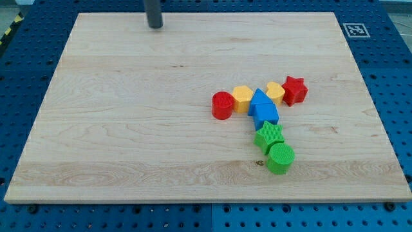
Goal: Move the arm towards right center of the board
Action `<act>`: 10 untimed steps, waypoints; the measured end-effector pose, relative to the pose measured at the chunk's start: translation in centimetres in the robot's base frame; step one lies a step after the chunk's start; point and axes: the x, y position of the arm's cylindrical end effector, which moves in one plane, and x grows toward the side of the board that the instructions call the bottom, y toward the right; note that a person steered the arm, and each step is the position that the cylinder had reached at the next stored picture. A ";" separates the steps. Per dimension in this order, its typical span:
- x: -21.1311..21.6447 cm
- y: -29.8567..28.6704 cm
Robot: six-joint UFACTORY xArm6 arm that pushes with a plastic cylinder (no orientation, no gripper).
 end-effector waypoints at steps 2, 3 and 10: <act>-2.1 9.8; -2.0 10.1; 4.5 28.6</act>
